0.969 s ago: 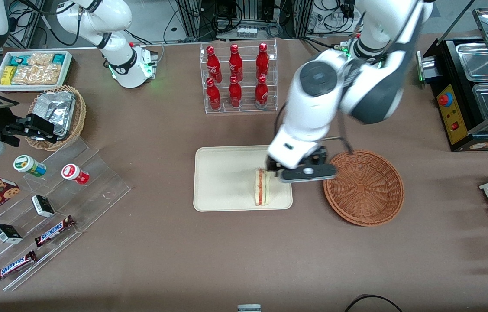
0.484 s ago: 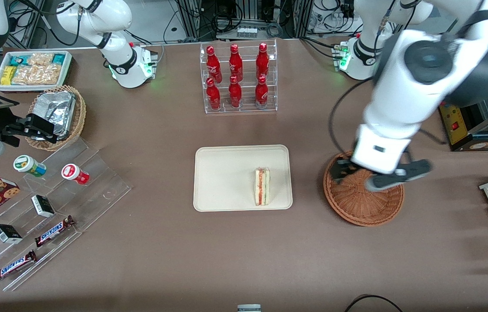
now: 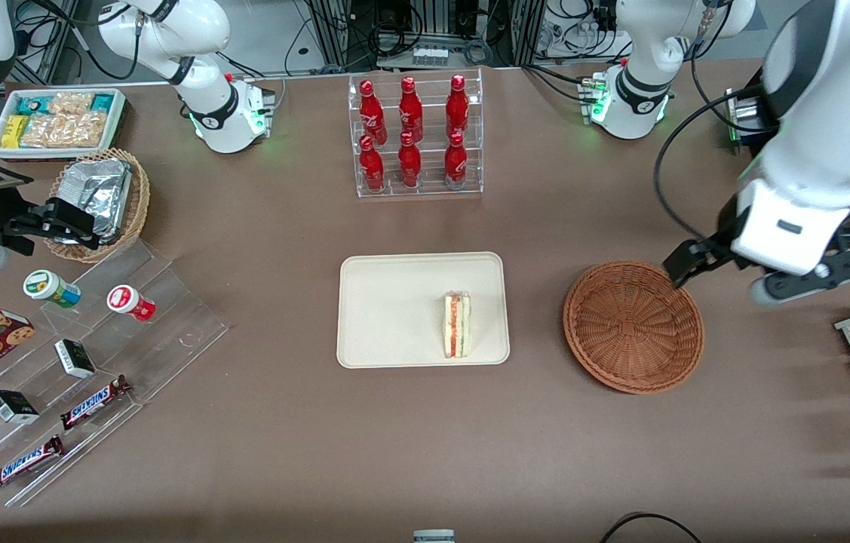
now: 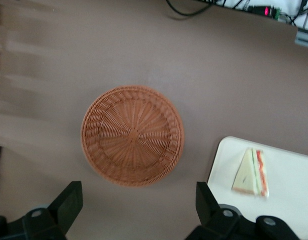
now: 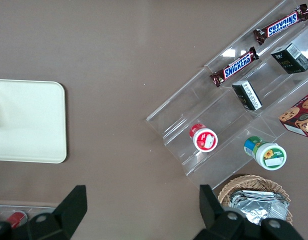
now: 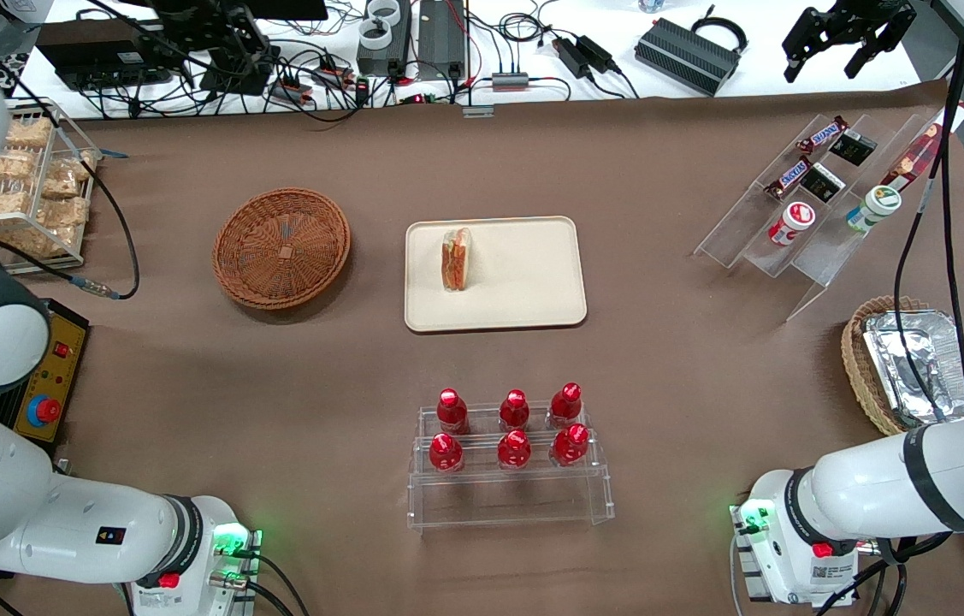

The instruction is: Place sandwich from basket to tray

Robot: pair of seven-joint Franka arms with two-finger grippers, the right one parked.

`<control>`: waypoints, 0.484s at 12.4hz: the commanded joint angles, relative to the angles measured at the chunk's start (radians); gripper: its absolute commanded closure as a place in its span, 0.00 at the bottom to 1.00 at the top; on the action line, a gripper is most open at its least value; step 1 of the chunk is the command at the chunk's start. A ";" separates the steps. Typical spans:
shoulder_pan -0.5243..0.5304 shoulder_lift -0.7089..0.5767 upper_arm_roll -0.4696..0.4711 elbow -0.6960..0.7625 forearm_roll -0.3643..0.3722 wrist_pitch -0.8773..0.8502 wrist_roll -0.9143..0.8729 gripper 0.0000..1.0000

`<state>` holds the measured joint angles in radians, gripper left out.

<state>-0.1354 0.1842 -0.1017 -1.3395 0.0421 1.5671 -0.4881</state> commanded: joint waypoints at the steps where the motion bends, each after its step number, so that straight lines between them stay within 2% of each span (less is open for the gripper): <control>1: 0.159 -0.061 -0.116 -0.032 -0.036 -0.061 0.103 0.00; 3: 0.249 -0.075 -0.183 -0.032 -0.056 -0.082 0.150 0.00; 6: 0.251 -0.089 -0.181 -0.029 -0.054 -0.157 0.177 0.00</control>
<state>0.0951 0.1251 -0.2626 -1.3448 0.0003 1.4451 -0.3409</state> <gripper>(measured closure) 0.000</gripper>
